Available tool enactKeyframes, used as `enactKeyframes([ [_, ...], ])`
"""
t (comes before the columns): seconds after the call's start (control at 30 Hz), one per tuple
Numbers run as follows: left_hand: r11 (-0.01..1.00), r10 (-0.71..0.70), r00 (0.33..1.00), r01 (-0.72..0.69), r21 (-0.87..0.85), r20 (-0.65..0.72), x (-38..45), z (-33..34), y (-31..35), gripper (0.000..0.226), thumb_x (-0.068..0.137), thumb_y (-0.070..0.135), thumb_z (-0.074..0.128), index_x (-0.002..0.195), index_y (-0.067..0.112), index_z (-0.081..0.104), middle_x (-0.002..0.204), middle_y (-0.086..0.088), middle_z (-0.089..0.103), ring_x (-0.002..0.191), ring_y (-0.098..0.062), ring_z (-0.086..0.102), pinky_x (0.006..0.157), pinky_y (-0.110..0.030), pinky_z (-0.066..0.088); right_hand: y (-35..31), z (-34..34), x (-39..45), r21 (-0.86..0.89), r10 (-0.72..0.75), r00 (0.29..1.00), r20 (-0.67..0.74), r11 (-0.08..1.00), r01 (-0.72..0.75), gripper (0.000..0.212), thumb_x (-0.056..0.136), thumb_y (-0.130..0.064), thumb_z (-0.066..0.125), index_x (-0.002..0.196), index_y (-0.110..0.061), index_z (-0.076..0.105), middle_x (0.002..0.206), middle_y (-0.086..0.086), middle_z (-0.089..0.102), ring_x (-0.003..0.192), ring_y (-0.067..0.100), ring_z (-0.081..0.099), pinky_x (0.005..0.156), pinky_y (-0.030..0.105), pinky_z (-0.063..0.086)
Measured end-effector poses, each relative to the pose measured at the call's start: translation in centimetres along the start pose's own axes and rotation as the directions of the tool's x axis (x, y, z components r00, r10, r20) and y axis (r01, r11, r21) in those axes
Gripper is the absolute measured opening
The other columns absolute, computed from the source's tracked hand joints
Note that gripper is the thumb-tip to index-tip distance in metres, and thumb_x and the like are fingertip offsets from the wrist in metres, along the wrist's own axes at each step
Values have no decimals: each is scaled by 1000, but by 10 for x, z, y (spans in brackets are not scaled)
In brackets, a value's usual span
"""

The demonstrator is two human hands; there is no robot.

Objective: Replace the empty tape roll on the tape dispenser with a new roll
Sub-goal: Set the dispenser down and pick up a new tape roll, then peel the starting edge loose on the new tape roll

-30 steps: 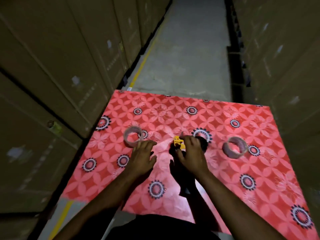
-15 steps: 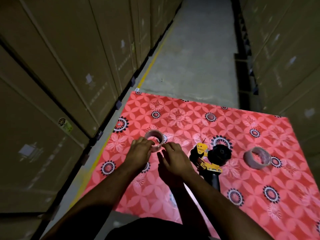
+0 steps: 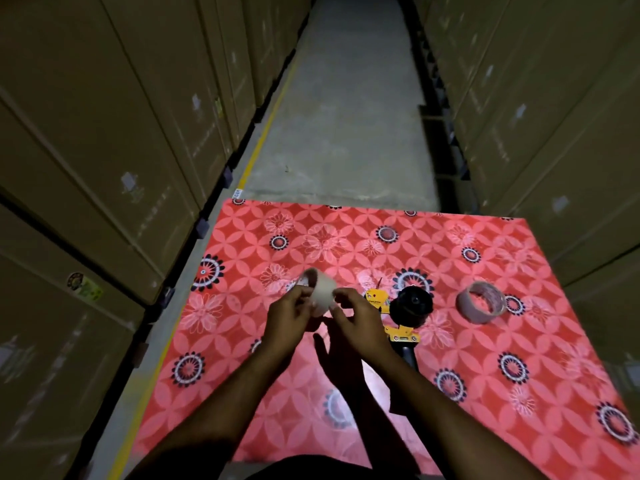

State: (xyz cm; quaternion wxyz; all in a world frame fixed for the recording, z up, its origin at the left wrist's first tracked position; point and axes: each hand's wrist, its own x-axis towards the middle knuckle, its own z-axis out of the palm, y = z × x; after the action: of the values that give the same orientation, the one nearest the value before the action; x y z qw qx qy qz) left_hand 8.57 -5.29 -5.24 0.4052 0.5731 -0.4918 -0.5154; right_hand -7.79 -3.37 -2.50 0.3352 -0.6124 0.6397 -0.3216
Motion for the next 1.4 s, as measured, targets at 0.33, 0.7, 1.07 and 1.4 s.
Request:
enactKeyframes([
  [0.33,908,-69,989,116,-403,128,-45,66,51,28,84,16,71,112,15,67,110,-15,74,93,-34,72,80,-61,57,12,-70,-9,556,183,983,7,816,-156,18,93,-4,67,92,-22,71,78,2,72,71,14,66,70,32,52],
  [0.7,924,-100,989,132,-359,108,-56,97,64,19,96,-5,60,106,11,66,95,-8,76,85,-24,71,71,-34,57,25,-103,-36,648,129,986,109,742,-168,22,91,9,58,99,-8,69,88,9,70,80,13,67,74,25,54],
  [1.07,906,-102,987,143,-398,122,-64,101,64,20,97,-2,61,113,7,68,99,-12,77,86,-25,72,75,-36,57,19,-104,-43,652,93,985,147,740,-167,20,94,2,60,100,-14,69,93,7,72,84,15,68,77,26,53],
  [1.4,890,-113,987,152,-429,114,-70,105,64,19,98,-2,58,113,5,68,99,-14,76,91,-33,68,87,-47,53,15,-102,-46,656,70,989,133,741,-141,19,96,0,57,104,-13,68,91,-1,73,82,4,68,73,18,52],
])
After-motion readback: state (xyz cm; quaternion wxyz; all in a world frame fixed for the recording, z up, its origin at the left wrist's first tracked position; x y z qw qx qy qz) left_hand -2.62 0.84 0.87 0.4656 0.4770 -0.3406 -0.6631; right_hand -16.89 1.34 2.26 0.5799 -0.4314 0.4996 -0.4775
